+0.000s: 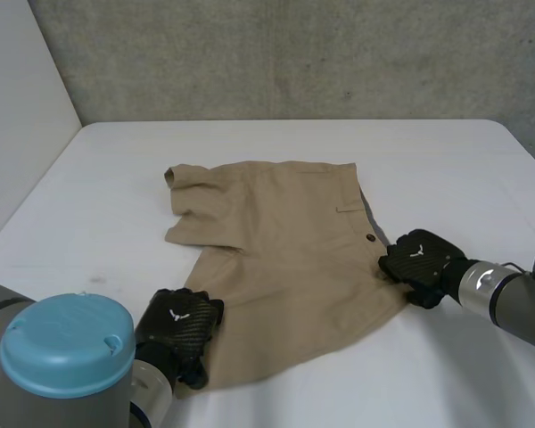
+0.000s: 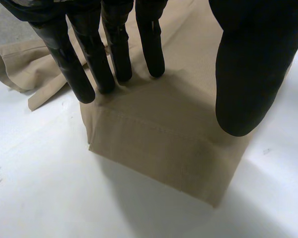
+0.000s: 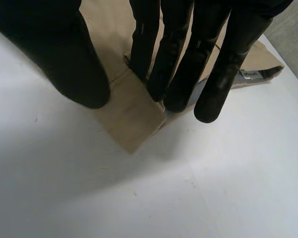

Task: Fold the shorts.

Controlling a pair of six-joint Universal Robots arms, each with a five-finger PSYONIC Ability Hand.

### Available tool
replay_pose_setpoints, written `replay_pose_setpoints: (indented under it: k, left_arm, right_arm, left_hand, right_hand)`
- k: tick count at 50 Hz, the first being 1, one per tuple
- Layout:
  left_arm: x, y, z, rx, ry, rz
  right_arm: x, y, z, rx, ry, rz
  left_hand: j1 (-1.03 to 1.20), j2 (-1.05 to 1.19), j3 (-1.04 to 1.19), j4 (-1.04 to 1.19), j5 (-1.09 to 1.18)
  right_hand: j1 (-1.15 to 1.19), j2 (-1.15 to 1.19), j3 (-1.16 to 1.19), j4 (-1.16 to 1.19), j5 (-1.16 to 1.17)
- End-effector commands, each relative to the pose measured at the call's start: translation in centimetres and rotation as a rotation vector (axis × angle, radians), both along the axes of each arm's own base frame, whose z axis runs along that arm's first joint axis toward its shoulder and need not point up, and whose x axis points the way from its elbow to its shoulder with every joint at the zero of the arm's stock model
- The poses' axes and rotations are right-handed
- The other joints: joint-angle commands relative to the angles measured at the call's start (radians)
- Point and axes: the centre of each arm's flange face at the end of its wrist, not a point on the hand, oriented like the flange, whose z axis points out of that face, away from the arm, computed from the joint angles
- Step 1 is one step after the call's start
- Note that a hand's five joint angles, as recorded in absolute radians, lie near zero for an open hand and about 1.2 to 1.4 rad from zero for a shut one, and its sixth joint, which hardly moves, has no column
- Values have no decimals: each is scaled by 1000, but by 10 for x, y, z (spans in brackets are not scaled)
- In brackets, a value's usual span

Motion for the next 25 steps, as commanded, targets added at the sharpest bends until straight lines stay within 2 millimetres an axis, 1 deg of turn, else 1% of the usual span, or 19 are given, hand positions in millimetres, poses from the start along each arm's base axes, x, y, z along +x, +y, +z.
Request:
replay_pose_setpoints:
  k: [1,2,3,6,7,10,11,12,16,19,21,24,25]
  left_arm:
    - [0,1,-6,16,-15,-4]
    - [0,1,-6,16,-15,-4]
    - [-1,1,-6,16,-15,-5]
    - [-1,1,-5,13,-11,-7]
    - [-1,1,-4,10,-9,-7]
    - [-1,1,-3,7,-10,-8]
    - [-1,1,-4,9,-10,-9]
    - [-1,1,-3,7,-10,-10]
    - [-1,1,-4,9,-14,-9]
    - [-1,3,-3,8,-16,-17]
    - [-1,3,0,-1,-10,-18]
    - [-1,2,10,-25,13,-18]
    - [0,2,12,-28,16,-17]
  right_arm:
    - [0,0,0,5,0,-4]
    - [0,0,0,5,2,-7]
    - [0,0,0,8,2,-9]
    - [-1,1,-1,17,3,-14]
    - [-1,2,-2,21,2,-15]
    - [-2,5,-1,42,-6,-31]
    - [-2,6,-1,50,-9,-35]
    - [-2,6,-1,56,-11,-38]
    - [-4,13,3,94,-12,-46]
    - [-5,20,12,123,-9,-49]
    - [-7,25,21,139,-15,-48]
    - [-10,29,26,152,-5,-61]
    - [-11,34,29,169,3,-64]
  left_hand:
    - [133,131,131,128,126]
    - [156,154,154,151,149]
    - [261,259,259,256,254]
    - [400,398,398,395,392]
    - [488,485,485,482,480]
    - [641,639,638,635,633]
    - [792,790,790,787,785]
    - [866,864,864,861,859]
    - [890,888,888,885,883]
    - [890,888,888,885,883]
    - [890,888,888,885,883]
    - [890,888,888,885,883]
    - [890,888,888,885,883]
  right_hand:
    - [548,232,232,227,297]
    - [548,232,232,227,297]
    - [548,232,232,227,297]
    - [548,232,232,227,297]
    - [548,232,232,227,297]
    - [548,232,232,227,297]
    - [548,232,232,227,297]
    - [548,232,232,227,297]
    - [548,232,232,227,297]
    - [548,232,232,227,297]
    - [548,232,232,227,297]
    - [548,232,232,227,297]
    - [548,232,232,227,297]
